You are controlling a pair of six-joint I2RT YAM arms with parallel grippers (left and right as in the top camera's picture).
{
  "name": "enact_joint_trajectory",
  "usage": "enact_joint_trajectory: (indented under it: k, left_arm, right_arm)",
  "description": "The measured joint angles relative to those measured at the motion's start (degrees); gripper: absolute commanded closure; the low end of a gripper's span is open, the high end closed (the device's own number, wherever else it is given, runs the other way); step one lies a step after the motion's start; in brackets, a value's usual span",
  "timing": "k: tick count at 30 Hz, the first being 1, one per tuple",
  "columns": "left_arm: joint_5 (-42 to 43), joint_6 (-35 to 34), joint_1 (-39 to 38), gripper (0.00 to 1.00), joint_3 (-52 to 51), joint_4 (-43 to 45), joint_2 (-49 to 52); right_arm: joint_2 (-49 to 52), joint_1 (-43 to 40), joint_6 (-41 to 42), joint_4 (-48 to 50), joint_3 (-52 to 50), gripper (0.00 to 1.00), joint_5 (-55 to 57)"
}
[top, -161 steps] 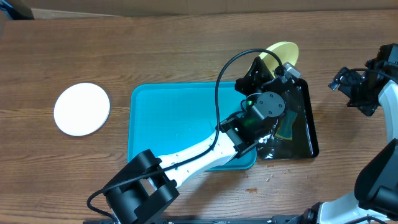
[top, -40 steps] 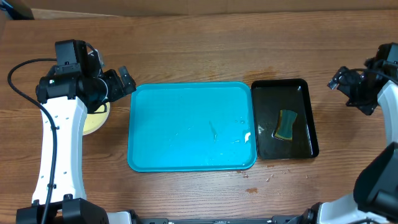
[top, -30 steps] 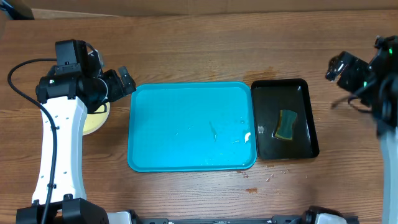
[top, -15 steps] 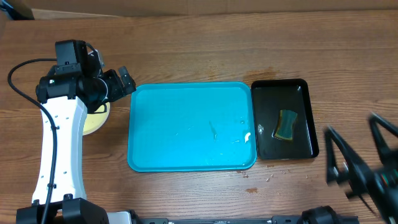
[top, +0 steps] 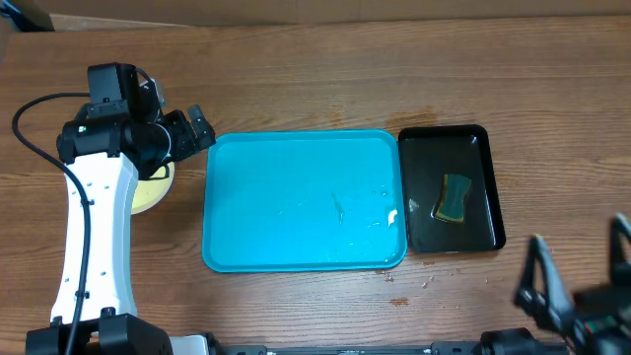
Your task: Clean dirty plates on tray and stack at the side
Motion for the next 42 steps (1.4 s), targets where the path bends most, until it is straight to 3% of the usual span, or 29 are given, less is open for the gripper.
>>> enact_joint_trajectory:
  k: [8, 15, 23, 42]
  left_arm:
    - [-0.02, 0.00, 0.00, 0.00, 0.00, 0.02, 0.00]
    - [0.00, 0.00, 0.00, 0.00, 0.00, 0.02, 0.00]
    - [0.00, 0.00, 0.00, 0.00, 0.00, 0.02, 0.00]
    - [0.00, 0.00, 0.00, 0.00, 0.00, 0.02, 0.00]
  right_arm:
    - [-7.48, -0.33, -0.61, 25.77, -25.49, 0.00, -2.82]
    - [-7.52, -0.46, -0.66, 36.61, -38.60, 0.00, -4.15]
    - [-7.52, -1.03, -0.70, 37.90, -47.17, 0.00, -4.61]
    - [-7.52, -1.07, -0.83, 25.83, -49.20, 0.00, -5.68]
